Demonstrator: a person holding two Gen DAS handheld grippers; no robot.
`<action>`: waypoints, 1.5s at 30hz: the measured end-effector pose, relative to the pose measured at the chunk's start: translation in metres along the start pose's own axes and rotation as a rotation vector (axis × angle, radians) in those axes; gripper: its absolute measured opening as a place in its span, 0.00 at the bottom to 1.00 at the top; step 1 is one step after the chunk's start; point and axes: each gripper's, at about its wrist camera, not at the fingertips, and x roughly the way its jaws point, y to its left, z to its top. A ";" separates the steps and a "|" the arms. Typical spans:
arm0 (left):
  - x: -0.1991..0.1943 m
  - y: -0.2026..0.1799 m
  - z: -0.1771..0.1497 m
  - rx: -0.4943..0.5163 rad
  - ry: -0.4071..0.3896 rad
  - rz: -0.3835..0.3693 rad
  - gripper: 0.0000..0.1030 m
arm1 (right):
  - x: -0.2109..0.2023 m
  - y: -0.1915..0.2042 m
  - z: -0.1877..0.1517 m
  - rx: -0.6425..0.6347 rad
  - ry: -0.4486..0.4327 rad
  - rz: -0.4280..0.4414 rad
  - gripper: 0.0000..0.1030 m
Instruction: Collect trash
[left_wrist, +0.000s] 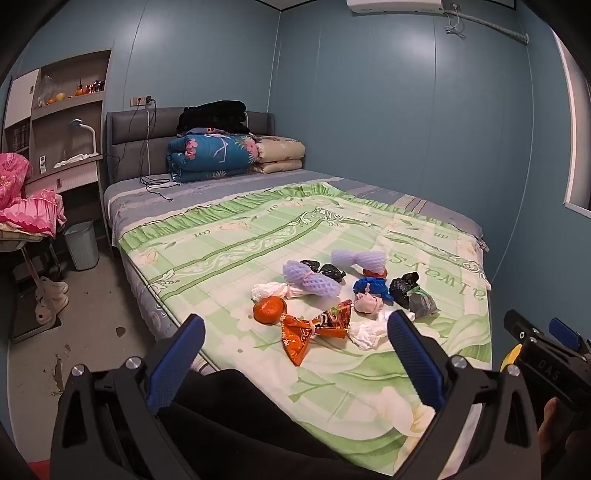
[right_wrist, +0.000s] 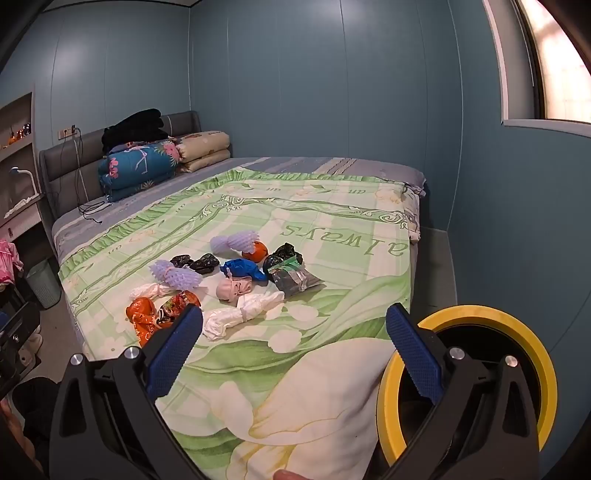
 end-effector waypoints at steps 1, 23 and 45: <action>-0.002 0.000 0.000 0.001 -0.010 -0.002 0.93 | 0.000 0.000 0.000 0.000 -0.001 -0.001 0.92; -0.001 0.002 -0.005 0.007 0.007 0.000 0.93 | 0.000 -0.001 -0.001 0.006 -0.001 -0.002 0.92; 0.001 0.001 -0.005 0.008 0.011 0.002 0.93 | 0.000 -0.003 -0.001 0.010 0.000 -0.001 0.92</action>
